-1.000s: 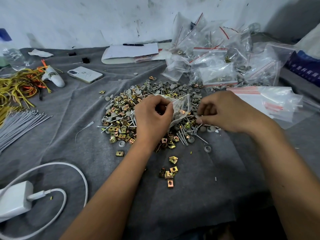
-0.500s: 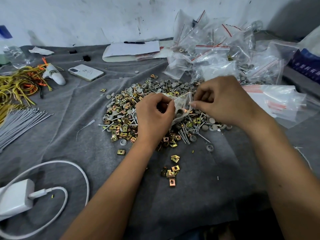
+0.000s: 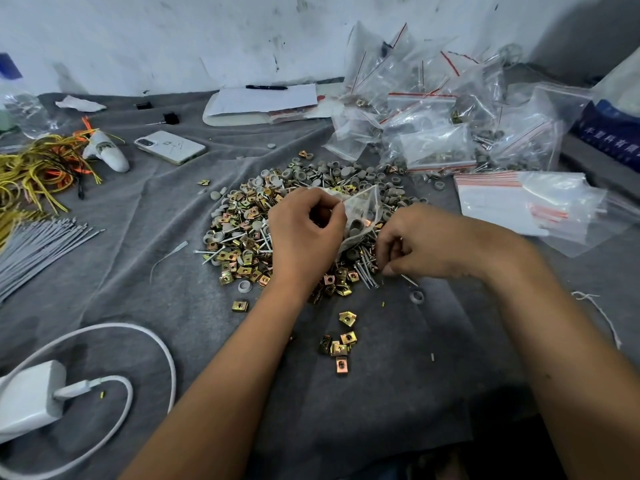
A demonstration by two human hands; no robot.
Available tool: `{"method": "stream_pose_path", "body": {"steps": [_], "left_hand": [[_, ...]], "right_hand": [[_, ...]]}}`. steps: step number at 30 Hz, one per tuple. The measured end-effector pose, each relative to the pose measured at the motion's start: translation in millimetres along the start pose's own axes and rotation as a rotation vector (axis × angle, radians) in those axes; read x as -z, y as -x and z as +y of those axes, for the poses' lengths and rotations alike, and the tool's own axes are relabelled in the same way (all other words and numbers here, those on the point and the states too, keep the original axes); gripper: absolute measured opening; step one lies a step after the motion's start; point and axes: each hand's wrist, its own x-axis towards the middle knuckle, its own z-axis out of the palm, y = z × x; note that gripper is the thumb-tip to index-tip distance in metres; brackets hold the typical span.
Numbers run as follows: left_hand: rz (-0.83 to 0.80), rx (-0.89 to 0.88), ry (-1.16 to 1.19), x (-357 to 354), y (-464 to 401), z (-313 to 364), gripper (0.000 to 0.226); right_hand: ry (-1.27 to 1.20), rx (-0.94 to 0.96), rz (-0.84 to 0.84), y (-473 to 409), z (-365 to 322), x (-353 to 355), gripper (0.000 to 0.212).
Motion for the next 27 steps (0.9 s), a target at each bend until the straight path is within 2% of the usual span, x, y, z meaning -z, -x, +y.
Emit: {"method": "stream_pose_path", "body": {"steps": [3,8,12,17,20,24,27], "left_hand": [[-0.003,-0.001,-0.001,0.2,-0.2,-0.1,0.012],[-0.014,-0.006,-0.003,-0.1,-0.9,-0.2,0.009],[-0.009,-0.003,0.006,1.2,-0.4,0.0,0.01],[0.005,0.012,0.007,1.2,-0.7,0.8,0.011],[0.003,0.018,0.012,1.0,-0.6,0.6,0.012],[0.004,0.023,0.022,1.3,-0.3,1.0,0.013],[0.003,0.021,0.023,1.5,-0.4,0.1,0.013]], "right_hand": [[-0.039,0.079,0.119,4.0,-0.4,9.6,0.01],[-0.205,0.144,0.504,-0.7,-11.0,12.0,0.007],[-0.181,0.107,0.575,-6.1,-11.2,9.3,0.011],[-0.239,0.067,0.695,-1.1,3.8,12.8,0.004],[-0.188,0.018,0.602,-0.3,12.8,13.1,0.008],[-0.002,-0.08,0.236,-2.9,17.6,7.6,0.022],[0.061,-0.117,0.199,-7.0,19.1,0.3,0.028]]}}
